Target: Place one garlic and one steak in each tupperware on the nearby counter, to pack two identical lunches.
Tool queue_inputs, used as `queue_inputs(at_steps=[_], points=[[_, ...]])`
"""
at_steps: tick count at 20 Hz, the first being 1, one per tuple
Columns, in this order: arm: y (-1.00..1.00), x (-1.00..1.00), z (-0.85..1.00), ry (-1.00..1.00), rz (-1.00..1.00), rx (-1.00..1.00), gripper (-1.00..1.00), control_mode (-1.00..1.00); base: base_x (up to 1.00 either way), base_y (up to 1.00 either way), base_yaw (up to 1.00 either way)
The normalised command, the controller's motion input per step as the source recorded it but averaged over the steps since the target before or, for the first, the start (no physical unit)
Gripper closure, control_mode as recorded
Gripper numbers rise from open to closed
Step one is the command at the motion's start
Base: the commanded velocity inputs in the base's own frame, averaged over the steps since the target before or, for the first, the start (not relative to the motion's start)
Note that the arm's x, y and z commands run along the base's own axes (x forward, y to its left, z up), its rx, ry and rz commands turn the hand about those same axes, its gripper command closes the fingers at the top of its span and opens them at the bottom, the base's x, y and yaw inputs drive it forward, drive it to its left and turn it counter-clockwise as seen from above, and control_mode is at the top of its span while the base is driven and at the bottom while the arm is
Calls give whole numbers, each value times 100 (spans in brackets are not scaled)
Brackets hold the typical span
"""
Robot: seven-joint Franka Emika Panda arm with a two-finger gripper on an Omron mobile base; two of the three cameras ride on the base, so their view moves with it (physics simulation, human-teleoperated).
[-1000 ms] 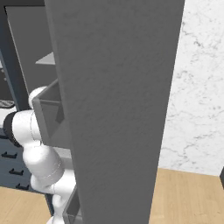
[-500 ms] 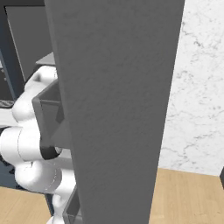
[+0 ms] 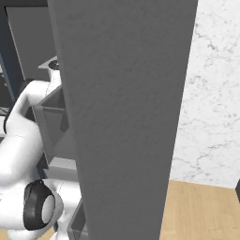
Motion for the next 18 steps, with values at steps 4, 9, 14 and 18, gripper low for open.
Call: queue_inputs(at_steps=[4,9,14,18], points=[[-77,-100,51,17,0,7,100,-100,0,0,0],[-28,-98,16,8,-3,1,100,-100,0,0,0],[1,-79,0,7,-6,0,100,-100,0,0,0],[0,-58,0,2,-2,0,100,100,-21,1,0]])
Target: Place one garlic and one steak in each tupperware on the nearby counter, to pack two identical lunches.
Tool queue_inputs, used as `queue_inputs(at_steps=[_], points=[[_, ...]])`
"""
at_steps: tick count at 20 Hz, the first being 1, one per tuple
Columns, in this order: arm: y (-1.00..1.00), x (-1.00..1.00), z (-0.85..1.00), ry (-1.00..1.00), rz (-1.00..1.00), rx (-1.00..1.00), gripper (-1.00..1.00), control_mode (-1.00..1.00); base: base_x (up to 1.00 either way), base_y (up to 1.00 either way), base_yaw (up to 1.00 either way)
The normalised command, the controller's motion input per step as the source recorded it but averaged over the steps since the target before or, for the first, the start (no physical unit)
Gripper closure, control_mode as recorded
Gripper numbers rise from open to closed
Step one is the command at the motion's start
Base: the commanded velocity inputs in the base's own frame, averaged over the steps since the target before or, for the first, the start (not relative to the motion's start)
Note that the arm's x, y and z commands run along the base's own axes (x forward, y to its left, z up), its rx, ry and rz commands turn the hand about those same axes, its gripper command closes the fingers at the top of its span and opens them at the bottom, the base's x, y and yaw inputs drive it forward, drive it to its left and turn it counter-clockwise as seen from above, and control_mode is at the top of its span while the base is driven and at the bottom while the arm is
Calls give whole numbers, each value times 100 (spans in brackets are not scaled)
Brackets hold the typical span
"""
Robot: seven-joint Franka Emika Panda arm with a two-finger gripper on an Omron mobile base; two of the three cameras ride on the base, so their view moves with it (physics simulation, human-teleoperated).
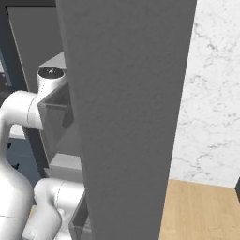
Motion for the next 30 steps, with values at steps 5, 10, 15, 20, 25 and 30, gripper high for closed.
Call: queue_inputs(at_steps=[5,10,15,20,25,30], points=[[0,0,0,0,0,0,100,100,-61,50,-2],[0,0,0,0,0,0,100,100,-18,100,-1],[0,0,0,0,0,0,100,100,0,100,-4],[0,0,0,0,0,0,100,100,22,100,-5],[0,0,0,0,0,0,100,100,80,100,-2],[0,0,0,0,0,0,100,100,94,100,-1]])
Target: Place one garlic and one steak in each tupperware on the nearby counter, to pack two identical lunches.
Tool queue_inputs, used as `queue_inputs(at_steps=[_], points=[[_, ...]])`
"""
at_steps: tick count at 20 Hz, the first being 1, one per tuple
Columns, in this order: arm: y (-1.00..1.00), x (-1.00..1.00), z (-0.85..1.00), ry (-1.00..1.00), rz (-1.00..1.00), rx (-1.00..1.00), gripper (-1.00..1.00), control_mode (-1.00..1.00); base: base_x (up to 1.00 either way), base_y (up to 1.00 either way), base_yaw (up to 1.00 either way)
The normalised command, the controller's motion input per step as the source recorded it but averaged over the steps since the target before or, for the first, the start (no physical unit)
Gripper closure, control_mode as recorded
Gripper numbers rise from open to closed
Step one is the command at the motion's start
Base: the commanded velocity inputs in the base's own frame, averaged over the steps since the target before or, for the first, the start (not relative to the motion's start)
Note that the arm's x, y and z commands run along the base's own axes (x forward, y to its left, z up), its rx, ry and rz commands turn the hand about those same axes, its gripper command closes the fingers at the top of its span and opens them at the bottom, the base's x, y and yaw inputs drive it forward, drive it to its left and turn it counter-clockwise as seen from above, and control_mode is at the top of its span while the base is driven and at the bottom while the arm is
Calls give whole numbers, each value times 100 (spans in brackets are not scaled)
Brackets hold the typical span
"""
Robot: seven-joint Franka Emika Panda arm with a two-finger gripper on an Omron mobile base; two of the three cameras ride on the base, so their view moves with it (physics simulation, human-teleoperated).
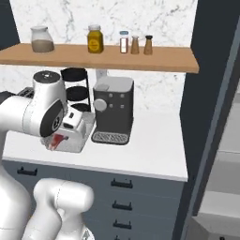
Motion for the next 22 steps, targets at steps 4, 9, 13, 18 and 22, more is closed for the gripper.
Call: queue_inputs(at_steps=[4,9,13,18,22], points=[[0,0,0,0,0,0,100,100,90,95,-4],[11,59,-33,2,-7,0,100,-100,40,22,-3],[5,90,-36,3,-14,-4,100,-100,0,0,0],[0,100,-41,32,-1,-11,100,-100,0,0,0],[2,100,-59,30,6,-11,100,-100,0,0,0]])
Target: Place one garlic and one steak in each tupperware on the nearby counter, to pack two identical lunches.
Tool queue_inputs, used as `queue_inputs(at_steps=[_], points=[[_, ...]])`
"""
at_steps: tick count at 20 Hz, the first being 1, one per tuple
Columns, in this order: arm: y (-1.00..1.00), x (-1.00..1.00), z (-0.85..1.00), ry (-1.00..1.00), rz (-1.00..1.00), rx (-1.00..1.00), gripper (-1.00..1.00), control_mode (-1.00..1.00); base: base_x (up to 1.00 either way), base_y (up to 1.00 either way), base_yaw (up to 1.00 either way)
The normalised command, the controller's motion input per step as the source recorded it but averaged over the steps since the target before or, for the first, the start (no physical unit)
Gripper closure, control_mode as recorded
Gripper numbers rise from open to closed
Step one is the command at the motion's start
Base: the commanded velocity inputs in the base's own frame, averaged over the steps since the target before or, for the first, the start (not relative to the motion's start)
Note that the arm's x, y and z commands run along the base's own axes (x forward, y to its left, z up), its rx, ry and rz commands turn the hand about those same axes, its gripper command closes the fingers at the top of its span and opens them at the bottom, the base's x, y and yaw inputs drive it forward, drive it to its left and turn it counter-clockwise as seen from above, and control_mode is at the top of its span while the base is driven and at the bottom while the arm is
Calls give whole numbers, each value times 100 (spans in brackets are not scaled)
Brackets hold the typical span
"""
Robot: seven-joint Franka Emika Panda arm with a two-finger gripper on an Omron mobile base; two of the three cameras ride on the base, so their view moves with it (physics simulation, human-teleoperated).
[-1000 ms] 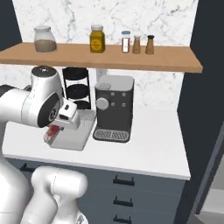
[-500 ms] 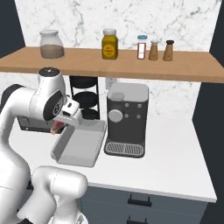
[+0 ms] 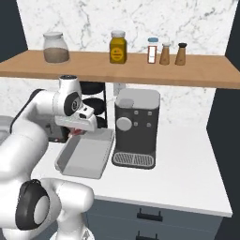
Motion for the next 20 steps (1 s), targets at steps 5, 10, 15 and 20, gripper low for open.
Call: queue_inputs(at_steps=[5,10,15,20], points=[[2,77,-71,33,15,0,100,-100,0,0,0],[22,15,-80,-1,12,-2,100,-100,0,0,0],[26,-5,-10,-27,1,-6,100,-100,0,0,0],[2,12,-3,-19,0,-1,100,-100,0,0,0]])
